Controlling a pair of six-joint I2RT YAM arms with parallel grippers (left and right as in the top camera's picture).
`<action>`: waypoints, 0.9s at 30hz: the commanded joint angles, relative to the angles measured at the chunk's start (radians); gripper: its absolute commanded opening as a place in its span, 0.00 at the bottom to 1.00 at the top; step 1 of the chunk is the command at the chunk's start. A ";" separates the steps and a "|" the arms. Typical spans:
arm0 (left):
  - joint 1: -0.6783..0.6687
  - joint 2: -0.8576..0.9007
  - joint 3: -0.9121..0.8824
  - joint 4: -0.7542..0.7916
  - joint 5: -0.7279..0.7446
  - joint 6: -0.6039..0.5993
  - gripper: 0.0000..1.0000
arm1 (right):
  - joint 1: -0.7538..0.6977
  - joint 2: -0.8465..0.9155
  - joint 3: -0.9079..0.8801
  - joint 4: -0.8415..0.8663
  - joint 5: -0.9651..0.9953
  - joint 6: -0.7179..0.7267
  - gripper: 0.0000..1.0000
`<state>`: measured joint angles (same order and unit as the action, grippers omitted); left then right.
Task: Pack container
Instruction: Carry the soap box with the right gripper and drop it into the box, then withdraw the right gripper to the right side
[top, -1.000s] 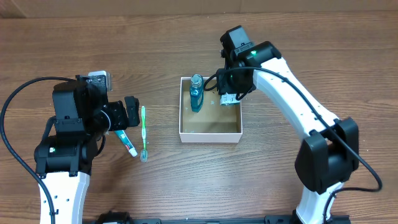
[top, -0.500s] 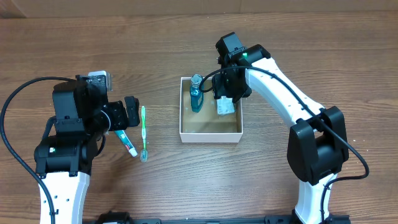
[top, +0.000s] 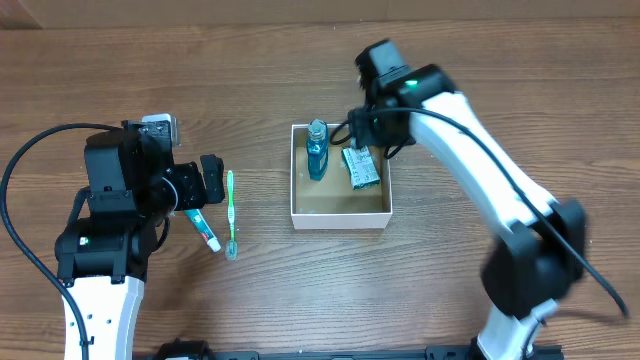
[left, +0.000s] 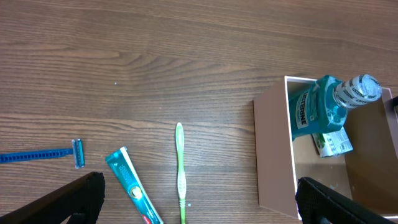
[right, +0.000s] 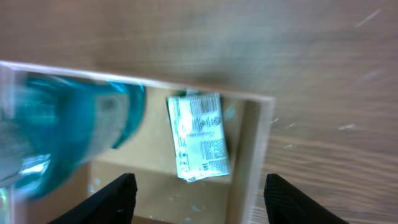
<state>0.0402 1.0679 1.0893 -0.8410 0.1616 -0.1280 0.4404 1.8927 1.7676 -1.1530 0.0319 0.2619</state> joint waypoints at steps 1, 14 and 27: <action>0.005 0.004 0.023 0.003 -0.016 0.016 1.00 | -0.043 -0.217 0.066 -0.001 0.174 0.061 0.74; 0.005 0.004 0.023 -0.110 -0.116 -0.029 1.00 | -0.439 -0.358 0.046 -0.237 0.055 0.059 0.84; 0.006 0.121 0.022 -0.176 -0.102 -0.127 1.00 | -0.525 -0.525 -0.245 -0.243 0.005 0.018 0.90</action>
<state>0.0402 1.1240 1.0897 -1.0077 0.0704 -0.2001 -0.0845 1.3506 1.6135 -1.4120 0.0586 0.2901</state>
